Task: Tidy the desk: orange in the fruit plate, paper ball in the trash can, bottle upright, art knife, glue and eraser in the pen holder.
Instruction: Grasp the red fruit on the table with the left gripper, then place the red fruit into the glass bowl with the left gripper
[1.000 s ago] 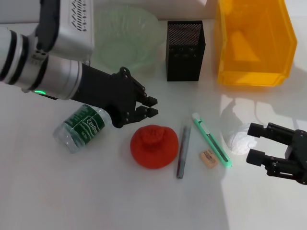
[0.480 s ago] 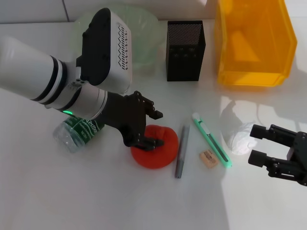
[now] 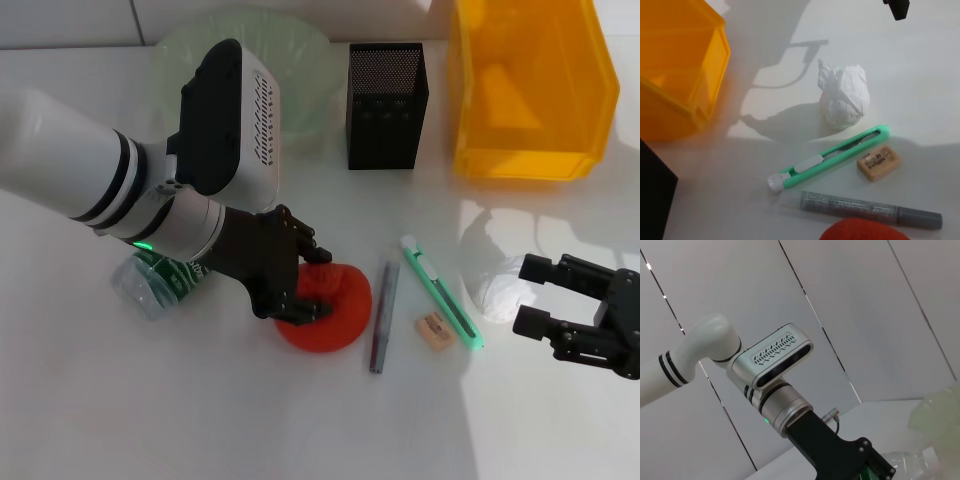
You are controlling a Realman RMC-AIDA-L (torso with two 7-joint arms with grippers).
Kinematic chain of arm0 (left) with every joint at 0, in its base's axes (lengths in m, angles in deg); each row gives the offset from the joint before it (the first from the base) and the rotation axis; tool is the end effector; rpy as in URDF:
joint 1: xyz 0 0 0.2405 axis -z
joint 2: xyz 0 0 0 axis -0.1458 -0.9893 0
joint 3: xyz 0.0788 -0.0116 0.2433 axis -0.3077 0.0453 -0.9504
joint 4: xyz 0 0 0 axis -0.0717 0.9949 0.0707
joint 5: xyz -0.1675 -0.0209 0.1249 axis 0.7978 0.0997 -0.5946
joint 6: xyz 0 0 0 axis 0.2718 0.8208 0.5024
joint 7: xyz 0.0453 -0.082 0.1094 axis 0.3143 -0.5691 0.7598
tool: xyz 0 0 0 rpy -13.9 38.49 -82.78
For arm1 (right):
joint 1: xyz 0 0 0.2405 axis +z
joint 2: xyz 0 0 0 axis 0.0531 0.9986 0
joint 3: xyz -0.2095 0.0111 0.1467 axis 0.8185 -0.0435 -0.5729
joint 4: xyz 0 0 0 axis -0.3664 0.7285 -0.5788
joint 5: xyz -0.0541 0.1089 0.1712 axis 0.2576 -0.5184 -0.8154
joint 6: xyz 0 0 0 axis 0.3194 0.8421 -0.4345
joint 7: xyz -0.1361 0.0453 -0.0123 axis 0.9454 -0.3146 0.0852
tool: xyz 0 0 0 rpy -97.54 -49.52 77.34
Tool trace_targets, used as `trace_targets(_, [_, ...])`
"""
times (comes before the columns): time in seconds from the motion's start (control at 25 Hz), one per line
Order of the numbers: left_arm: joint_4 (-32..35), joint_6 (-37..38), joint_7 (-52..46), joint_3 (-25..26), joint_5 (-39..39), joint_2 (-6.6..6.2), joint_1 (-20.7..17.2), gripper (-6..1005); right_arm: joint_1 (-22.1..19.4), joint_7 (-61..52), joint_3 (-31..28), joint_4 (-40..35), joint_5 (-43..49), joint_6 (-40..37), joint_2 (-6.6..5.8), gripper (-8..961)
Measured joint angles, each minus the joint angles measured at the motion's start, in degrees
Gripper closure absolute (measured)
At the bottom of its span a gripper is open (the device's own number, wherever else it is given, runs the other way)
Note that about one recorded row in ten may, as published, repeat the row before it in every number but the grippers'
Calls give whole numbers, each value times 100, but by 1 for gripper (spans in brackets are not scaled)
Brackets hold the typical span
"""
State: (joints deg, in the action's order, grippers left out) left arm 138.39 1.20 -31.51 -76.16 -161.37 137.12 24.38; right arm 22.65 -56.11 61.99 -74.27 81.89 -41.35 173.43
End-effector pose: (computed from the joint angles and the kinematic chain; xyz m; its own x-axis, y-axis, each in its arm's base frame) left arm -0.1667 0.3375 -0.0623 0.9818 -0.0895 -0.1673 -0.1048 -0.9909 -0.0848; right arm 0.3086 0.2265 0.0167 0.5570 -0.4118 -0.7213 -0.5515 -0.8327 0.0495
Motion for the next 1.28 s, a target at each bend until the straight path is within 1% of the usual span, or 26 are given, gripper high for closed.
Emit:
trace_targets(0.08, [0,-6,24,-2,13,0,0,302,1,0,2,0,0,5,0,138])
trace_targets(0.28, [2,-8,50,-6,16,0,7,490,10,0,-1,0,0,49,8,138])
trace_targets(0.48, [44,9,46,31,36,0,28,647,9,0,-2,0,0,75,18,139])
trace_targets(0.6, [80,36,39,149,189,-9,45,741,5,-1,-2,0,0,75,19,139])
trace_targets(0.68, [199,106,39,325,394,-21,47,756,1,-1,-2,0,0,74,18,139])
trace_targets(0.76, [199,106,39,325,394,-21,47,771,-6,-2,-2,0,0,66,14,139])
trace_targets(0.8, [284,145,40,489,508,-26,47,779,-10,-17,-2,0,-3,47,7,139])
trace_targets(0.84, [284,145,40,489,508,-26,47,786,-10,-17,-2,0,-3,47,7,139])
trace_targets(0.88, [565,37,30,1071,776,-32,61,794,-17,-26,-2,0,-16,39,6,139])
trace_targets(0.92, [595,-84,19,1164,794,-32,68,803,-28,-32,-2,0,-34,33,5,139])
trace_targets(1.0, [628,-556,-6,1339,819,-30,82,823,-57,-37,-8,0,-85,28,17,139])
trace_targets(1.04, [624,-1007,-9,1381,848,-23,74,832,-57,-37,-8,0,-85,28,17,139])
trace_targets(1.08, [594,-1392,-10,1370,874,-17,64,832,-67,-38,-26,0,-101,28,27,139])
trace_targets(1.12, [583,-1490,-10,1361,880,-16,60,831,-78,-37,-53,0,-113,27,32,139])
trace_targets(1.16, [533,-1860,-9,1317,902,-8,48,830,-88,-33,-79,0,-118,26,36,139])
trace_targets(1.2, [257,-2951,7,1069,921,-5,67,830,-102,-31,-165,0,-126,25,43,139])
trace_targets(1.24, [257,-2951,7,1069,921,-5,67,830,-102,-31,-165,0,-126,25,43,139])
trace_targets(1.28, [122,-3394,20,943,912,-3,89,830,-105,-31,-208,0,-131,24,45,139])
